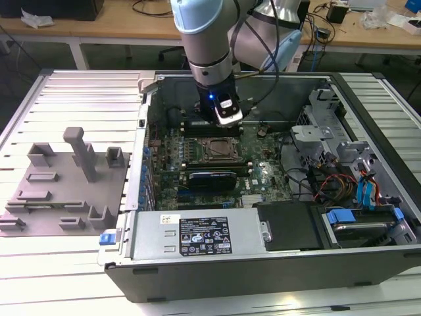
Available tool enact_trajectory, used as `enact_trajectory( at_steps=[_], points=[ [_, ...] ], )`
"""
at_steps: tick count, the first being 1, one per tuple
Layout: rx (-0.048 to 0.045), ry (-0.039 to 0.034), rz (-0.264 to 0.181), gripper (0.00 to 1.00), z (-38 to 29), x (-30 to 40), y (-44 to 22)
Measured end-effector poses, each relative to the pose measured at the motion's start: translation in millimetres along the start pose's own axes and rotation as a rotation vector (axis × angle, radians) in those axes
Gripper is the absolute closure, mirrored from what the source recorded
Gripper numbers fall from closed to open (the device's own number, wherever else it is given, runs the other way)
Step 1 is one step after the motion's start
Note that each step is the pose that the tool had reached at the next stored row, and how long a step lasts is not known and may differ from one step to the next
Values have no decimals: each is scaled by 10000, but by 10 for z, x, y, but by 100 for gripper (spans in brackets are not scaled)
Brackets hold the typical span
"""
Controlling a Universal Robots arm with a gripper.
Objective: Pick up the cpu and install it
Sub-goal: 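Install the first cpu locking lever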
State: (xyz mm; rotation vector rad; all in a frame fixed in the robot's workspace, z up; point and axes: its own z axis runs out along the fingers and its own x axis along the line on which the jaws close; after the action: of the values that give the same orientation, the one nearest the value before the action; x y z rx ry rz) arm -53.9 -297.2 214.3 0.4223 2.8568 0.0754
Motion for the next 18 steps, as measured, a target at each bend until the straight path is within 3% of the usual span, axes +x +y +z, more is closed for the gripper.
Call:
enact_trajectory(
  at_steps=[1,2,3,4,6,7,8,9,10,13,18],
  points=[
    [643,-148,-163,89,-1,-4,1],
    [651,-128,-165,89,-1,-4,1],
    [688,0,-168,89,1,-6,2],
    [761,250,-172,89,3,-13,4],
    [881,648,-178,89,7,-26,8],
    [956,905,-185,89,10,-37,11],
    [1003,1067,-189,89,12,-44,13],
    [1100,1400,-193,89,17,-57,17],
    [1132,1510,-197,89,17,-59,18],
    [1134,1514,-198,89,18,-61,18],
    [1116,1519,-303,89,35,-124,25]
  ],
)
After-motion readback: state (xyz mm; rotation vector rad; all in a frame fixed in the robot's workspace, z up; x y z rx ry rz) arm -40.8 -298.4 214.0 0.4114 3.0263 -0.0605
